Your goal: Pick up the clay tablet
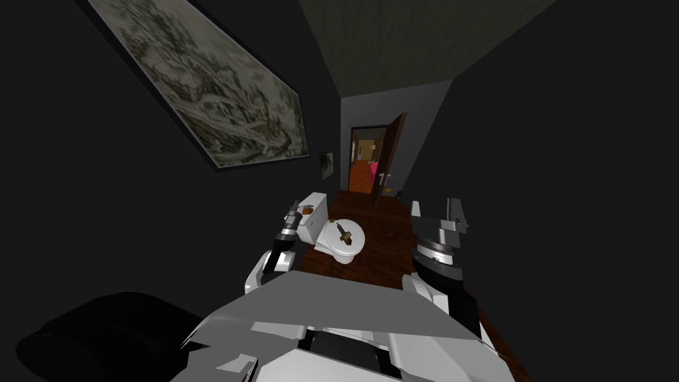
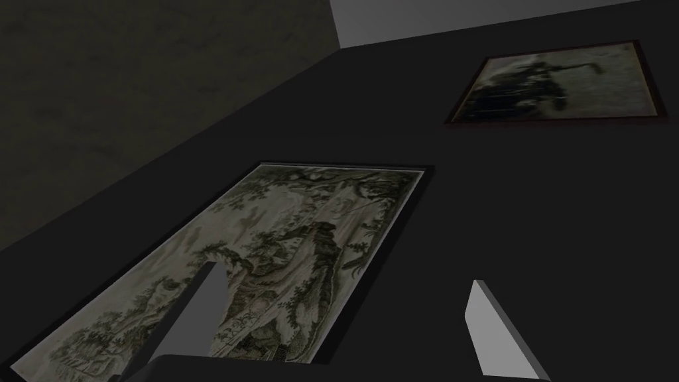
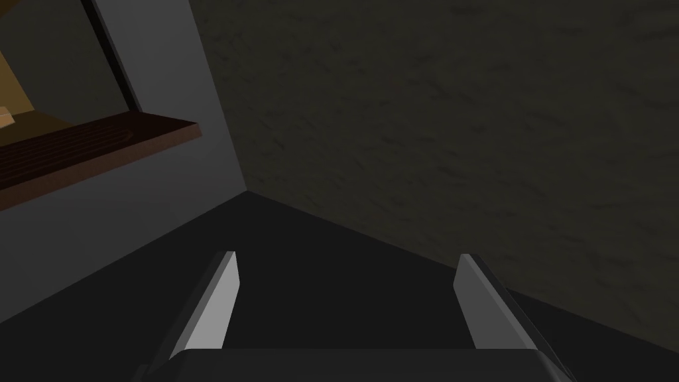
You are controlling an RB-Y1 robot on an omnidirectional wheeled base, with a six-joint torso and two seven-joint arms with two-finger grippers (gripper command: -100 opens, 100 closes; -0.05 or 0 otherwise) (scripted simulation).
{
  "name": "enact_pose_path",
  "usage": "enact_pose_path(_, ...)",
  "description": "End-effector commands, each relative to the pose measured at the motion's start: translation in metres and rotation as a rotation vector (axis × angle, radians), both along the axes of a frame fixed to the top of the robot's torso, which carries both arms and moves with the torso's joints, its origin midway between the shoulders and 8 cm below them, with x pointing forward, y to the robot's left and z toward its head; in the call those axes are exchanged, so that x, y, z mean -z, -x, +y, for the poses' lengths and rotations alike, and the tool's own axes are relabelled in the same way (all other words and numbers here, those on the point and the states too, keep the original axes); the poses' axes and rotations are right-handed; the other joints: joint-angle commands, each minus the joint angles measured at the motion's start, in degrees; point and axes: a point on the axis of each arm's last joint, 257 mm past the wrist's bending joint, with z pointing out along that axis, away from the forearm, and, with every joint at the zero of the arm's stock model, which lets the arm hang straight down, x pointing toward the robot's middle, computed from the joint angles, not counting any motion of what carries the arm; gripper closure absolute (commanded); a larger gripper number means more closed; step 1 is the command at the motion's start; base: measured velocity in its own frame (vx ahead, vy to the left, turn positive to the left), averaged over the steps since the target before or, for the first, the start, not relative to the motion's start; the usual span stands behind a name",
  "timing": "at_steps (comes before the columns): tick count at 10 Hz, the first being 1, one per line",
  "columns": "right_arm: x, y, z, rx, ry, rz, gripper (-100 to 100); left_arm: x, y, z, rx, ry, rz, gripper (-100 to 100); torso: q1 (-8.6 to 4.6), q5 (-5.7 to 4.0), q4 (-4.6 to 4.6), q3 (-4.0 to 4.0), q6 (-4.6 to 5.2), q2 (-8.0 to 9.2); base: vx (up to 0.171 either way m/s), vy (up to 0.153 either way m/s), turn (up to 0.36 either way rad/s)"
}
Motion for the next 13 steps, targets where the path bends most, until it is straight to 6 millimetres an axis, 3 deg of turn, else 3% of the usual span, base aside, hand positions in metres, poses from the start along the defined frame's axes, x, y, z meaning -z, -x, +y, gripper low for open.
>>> enact_pose_path(1, 0.000, 0.000, 0.000, 0.000, 0.000, 0.000, 0, 0.020, -0.006, 0.009, -0.017, 0.000, 0.051, -100, 0.00, 0.00, 0.00, 0.00, 0.00, 0.00, -0.006, -0.058, 0.019)
enact_pose_path(7, 0.000, 0.000, 0.000, 0.000, 0.000, 0.000, 0, 0.098, -0.020, 0.034, -0.071, 0.035, 0.238, -100, 0.27, 0.06, -0.05, -0.13, -0.01, -0.23, 0.016, -0.020, 0.029)
enact_pose_path(13, 0.000, 0.000, 0.000, 0.000, 0.000, 0.000, 0, 0.185, -0.019, 0.047, -0.112, 0.115, 0.440, -100, 0.51, 0.11, -0.14, -0.36, -0.01, -0.63, 0.097, 0.033, 0.039)
